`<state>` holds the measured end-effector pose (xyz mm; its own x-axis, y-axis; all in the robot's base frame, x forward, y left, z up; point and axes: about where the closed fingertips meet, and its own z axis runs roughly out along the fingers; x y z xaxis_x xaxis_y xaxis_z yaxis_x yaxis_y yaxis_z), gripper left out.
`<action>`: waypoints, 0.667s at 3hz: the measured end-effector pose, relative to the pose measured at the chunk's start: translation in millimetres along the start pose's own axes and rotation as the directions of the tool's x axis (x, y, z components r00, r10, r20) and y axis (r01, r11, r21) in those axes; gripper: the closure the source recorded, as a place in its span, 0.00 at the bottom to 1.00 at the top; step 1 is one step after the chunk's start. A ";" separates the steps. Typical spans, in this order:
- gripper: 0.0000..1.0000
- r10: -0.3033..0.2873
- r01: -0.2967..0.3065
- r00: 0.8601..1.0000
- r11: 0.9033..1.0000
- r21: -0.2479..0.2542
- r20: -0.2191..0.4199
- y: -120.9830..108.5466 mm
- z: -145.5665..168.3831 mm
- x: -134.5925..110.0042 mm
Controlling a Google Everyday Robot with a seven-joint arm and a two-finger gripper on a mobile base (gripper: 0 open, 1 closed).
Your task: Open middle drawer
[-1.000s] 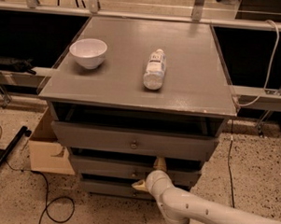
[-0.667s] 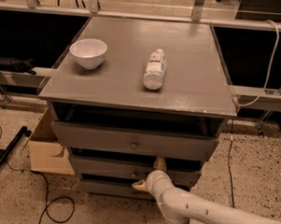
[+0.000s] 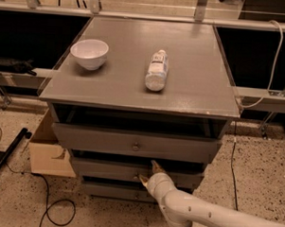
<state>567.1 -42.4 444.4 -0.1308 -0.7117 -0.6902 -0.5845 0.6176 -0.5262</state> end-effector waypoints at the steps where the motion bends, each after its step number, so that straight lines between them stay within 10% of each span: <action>1: 0.66 0.000 0.000 1.000 1.000 0.000 0.000 0.0 0.0 0.0; 2: 0.89 0.000 0.000 1.000 1.000 0.000 0.000 0.0 0.0 0.0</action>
Offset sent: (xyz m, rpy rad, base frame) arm 0.0000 0.0000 0.0000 0.0000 0.0000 0.0000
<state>567.1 -42.4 444.4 -0.1307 -0.7117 -0.6902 -0.5845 0.6176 -0.5262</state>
